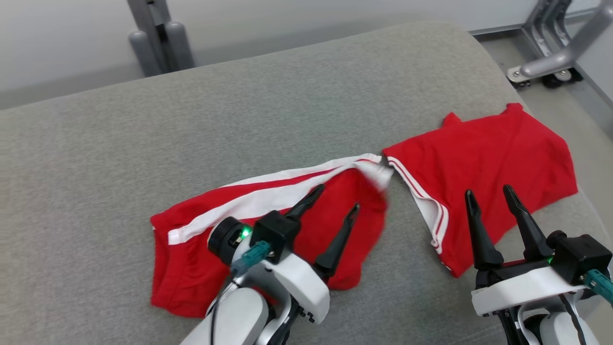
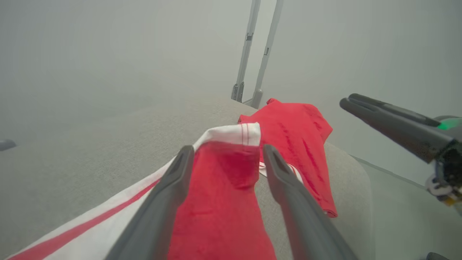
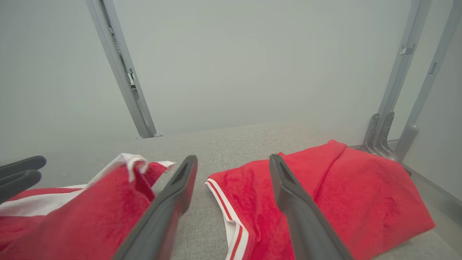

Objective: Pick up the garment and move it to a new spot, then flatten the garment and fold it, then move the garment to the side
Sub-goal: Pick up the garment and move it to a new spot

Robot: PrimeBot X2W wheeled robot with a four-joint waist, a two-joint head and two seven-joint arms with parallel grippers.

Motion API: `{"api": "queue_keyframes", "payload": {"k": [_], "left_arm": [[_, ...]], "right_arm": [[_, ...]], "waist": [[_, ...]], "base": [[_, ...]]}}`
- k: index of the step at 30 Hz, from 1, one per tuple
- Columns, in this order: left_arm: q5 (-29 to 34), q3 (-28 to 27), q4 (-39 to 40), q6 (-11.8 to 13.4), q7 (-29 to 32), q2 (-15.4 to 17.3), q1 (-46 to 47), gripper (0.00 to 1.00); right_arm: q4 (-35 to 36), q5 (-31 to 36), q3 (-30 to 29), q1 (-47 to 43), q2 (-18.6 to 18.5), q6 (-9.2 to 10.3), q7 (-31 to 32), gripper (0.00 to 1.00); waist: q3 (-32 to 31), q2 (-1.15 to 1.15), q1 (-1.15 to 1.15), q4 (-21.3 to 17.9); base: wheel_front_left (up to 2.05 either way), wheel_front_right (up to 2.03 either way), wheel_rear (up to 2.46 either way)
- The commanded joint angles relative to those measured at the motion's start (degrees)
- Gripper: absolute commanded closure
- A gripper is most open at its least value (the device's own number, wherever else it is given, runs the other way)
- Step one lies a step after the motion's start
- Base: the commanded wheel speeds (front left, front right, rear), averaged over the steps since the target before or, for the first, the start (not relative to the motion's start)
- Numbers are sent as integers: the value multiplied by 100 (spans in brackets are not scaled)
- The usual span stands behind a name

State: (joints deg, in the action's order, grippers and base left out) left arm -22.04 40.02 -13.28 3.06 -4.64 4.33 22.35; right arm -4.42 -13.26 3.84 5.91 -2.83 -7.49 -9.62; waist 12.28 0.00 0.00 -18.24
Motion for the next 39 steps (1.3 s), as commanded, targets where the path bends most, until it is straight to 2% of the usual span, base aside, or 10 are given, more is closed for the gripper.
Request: {"api": "queue_keyframes", "payload": {"k": [1,3,4,11,18,27,39], "left_arm": [[-165,-101,136,-49,-32,74,-123,0],[-96,-262,344,108,-172,208,-110,0],[-96,-262,344,108,-172,208,-110,0],[-77,-1147,876,925,-581,655,-424,0],[-196,-2090,987,1433,-888,1177,-866,0],[-242,-2762,1187,1525,-1022,1662,-1891,0],[-147,-2683,1612,1696,-765,1918,-2910,0]], "right_arm": [[-9,-2,-60,29,-20,-1,-62,0],[10,32,-76,17,-21,-1,-69,0],[10,32,-76,17,-21,-1,-69,0],[90,185,-169,-31,-22,-1,46,0],[160,305,-202,-140,-22,-1,199,0],[220,452,-194,-431,-22,-1,414,0],[413,529,-288,-843,-27,-1,664,0]], "waist": [[-90,0,0,198],[-133,0,0,340],[-133,0,0,340],[-374,0,0,809],[-667,0,0,1121],[-1074,0,0,1261],[-1362,0,0,1313]], "base": [[0,0,0],[0,0,0],[0,0,0],[0,0,0],[0,0,0],[0,0,0],[0,0,0]]}}
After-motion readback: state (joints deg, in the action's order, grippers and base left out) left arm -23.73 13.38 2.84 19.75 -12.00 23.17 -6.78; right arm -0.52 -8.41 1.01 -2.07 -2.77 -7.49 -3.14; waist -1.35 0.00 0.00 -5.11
